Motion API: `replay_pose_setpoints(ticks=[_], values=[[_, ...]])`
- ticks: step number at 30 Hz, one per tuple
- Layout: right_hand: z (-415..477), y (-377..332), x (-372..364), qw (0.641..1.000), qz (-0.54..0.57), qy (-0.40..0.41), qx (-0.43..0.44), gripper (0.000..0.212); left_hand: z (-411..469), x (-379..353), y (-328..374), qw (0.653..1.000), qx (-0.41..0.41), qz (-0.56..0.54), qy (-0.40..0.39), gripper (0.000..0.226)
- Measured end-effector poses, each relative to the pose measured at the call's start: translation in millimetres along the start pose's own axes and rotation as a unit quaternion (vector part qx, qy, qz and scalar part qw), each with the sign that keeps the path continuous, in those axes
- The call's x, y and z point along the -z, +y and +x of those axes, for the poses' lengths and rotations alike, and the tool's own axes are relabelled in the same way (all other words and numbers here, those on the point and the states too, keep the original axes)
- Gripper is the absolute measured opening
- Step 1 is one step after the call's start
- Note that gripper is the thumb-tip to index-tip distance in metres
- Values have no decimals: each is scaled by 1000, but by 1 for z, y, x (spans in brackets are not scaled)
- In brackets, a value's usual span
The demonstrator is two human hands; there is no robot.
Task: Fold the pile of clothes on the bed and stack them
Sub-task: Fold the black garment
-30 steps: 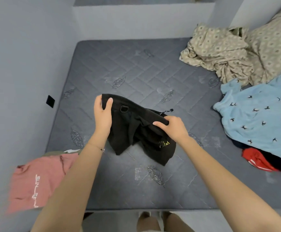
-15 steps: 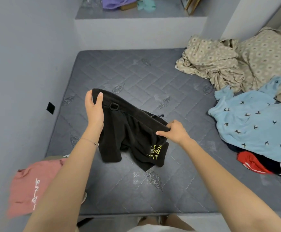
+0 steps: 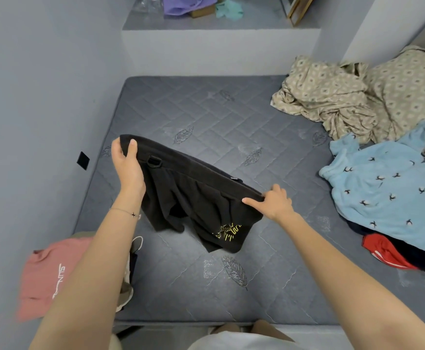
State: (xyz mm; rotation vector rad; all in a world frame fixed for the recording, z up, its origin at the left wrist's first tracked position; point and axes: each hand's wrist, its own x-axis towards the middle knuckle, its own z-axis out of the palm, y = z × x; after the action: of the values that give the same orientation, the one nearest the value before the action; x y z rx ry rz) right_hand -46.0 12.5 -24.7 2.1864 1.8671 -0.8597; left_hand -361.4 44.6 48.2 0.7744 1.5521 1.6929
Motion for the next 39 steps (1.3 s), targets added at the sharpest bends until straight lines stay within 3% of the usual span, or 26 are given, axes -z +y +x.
replay_pose_setpoints(ticks=[5,12,14,20,22,29,34,37,39], values=[[6,-2,12,985,156,60,-45,61,3,3,-3,1000,-11,19,20,7],[9,-23,23,931,337,135,19,55,6,11,-24,992,12,125,3,10],[11,-31,24,916,380,127,14,42,5,11,-28,991,36,127,-3,10],[13,-52,42,811,571,127,-5,33,8,13,-30,994,61,86,-9,16],[12,-61,44,797,595,107,-5,30,2,9,-32,995,66,72,-32,13],[2,-111,45,812,580,35,60,10,-36,-39,-45,981,134,-19,-138,16],[3,-125,46,772,633,5,58,8,-46,-58,-47,967,141,-54,-204,18],[3,-123,46,786,614,6,72,10,-48,-62,-49,960,136,-56,-240,15],[2,-121,45,766,637,-7,83,14,-51,-66,-49,955,145,-72,-247,17]])
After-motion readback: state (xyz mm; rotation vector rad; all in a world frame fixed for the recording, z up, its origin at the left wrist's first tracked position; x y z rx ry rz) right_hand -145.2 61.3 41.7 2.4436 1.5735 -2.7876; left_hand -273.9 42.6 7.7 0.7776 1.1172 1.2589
